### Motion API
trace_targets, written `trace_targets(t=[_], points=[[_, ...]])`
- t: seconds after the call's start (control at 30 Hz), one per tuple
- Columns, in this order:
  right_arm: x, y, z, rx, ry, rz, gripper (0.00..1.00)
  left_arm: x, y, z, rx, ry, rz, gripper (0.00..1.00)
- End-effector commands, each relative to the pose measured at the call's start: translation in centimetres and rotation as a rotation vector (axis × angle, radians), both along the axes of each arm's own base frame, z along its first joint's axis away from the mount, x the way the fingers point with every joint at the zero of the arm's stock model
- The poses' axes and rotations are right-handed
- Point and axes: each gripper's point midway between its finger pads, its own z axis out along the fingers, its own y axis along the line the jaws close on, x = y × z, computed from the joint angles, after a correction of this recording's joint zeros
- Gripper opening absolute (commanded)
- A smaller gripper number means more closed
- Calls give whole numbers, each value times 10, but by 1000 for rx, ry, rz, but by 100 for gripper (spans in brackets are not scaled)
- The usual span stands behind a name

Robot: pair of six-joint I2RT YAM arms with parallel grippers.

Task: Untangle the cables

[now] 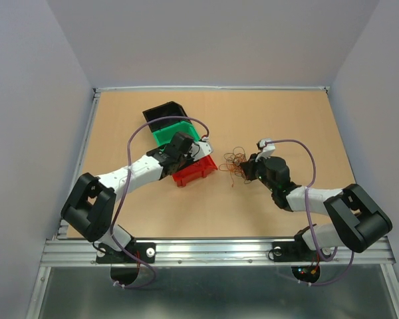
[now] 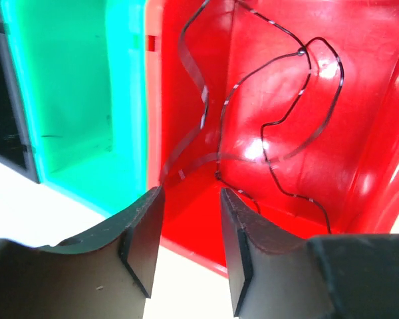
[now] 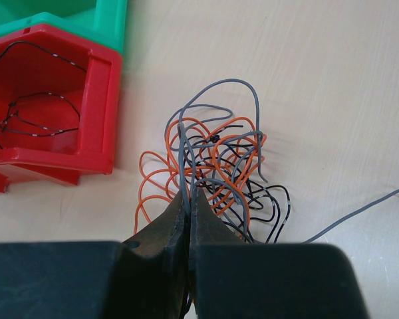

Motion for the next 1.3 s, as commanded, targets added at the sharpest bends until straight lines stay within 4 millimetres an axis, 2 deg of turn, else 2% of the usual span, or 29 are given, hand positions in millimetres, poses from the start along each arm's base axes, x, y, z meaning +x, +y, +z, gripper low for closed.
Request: trace_targets(t=[0.0, 0.37, 0.4, 0.43, 0.47, 0.63, 0.7, 0.77, 0.93, 1.07, 1.17, 1.2, 1.27], points=[[7, 5, 20, 32, -52, 8, 1, -4, 1, 21, -48, -41, 6, 51], [8, 5, 20, 32, -52, 6, 2, -7, -3, 50, -134, -95, -21, 53], [7, 6, 19, 32, -52, 9, 3, -9, -4, 55, -157, -94, -35, 74], [8, 6, 20, 34, -55, 9, 3, -10, -5, 57, -168, -93, -43, 85], [8, 5, 19, 30, -52, 8, 3, -11, -6, 60, -178, -94, -54, 91], [9, 6, 20, 33, -54, 9, 3, -10, -20, 73, -240, -104, -117, 93], [6, 10, 20, 40, -48, 34, 4, -4, -24, 69, -240, -96, -111, 87], [6, 10, 21, 41, -51, 34, 4, 1, -29, 69, -238, -83, -106, 85], [6, 10, 20, 41, -49, 37, 4, 13, -43, 45, -220, -21, -124, 82], [5, 12, 20, 43, -48, 44, 4, 26, -47, 37, -212, -37, -121, 78], [5, 10, 20, 42, -49, 40, 4, 29, -44, 24, -189, 4, -110, 57], [5, 11, 20, 41, -51, 42, 4, 27, -43, 16, -174, 25, -106, 42], [4, 10, 20, 39, -52, 41, 4, 23, -38, 8, -152, 45, -97, 29]])
